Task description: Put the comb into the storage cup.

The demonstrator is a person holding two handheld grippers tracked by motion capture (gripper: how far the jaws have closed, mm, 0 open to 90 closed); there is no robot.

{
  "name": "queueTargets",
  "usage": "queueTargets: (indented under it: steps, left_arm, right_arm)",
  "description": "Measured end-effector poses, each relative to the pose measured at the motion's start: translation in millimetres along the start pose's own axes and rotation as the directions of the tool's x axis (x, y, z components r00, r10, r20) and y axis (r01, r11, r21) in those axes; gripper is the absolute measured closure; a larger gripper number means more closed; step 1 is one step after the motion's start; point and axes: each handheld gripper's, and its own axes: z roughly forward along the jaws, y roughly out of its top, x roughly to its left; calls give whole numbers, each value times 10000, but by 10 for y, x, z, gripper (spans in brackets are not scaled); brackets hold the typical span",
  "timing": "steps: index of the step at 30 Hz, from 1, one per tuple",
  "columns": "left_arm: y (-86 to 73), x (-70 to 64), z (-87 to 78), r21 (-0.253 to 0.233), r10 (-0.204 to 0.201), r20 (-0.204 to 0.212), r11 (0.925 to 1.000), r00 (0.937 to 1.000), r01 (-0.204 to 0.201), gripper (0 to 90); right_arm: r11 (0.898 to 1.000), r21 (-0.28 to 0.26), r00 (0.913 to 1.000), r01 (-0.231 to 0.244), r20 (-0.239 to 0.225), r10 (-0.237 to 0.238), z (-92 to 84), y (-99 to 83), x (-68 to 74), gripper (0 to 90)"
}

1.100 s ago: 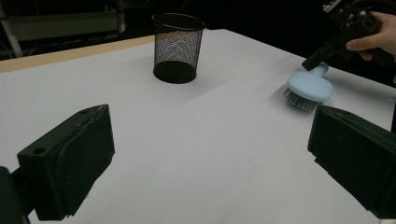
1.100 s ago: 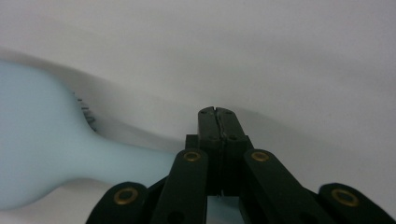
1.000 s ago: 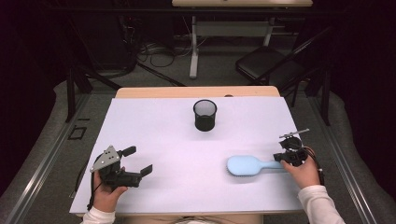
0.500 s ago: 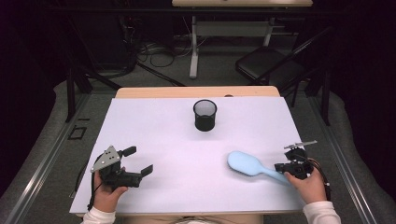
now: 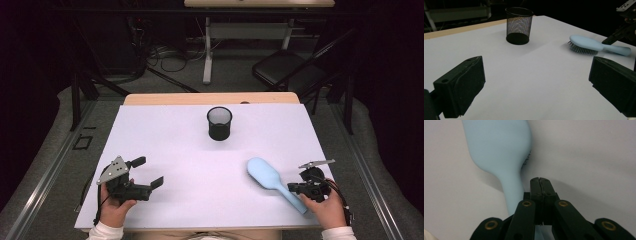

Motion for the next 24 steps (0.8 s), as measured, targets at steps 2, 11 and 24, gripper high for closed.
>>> queueTargets:
  steps: [2,11,24]
  left_arm:
    - [-1,-1,0,-32,-4,-2,10000,10000,4,5]
    - [3,0,-8,6,1,-34,10000,10000,-1,5]
    - [2,2,-4,-3,8,-5,10000,10000,-8,5]
  right_arm:
    - [10000,-23,10000,48,-29,-48,5,-16,34,900]
    - [9995,59,9995,296,129,-297,53,-69,154,900]
    - [9988,-481,9998,85,168,-77,-22,-43,110,823]
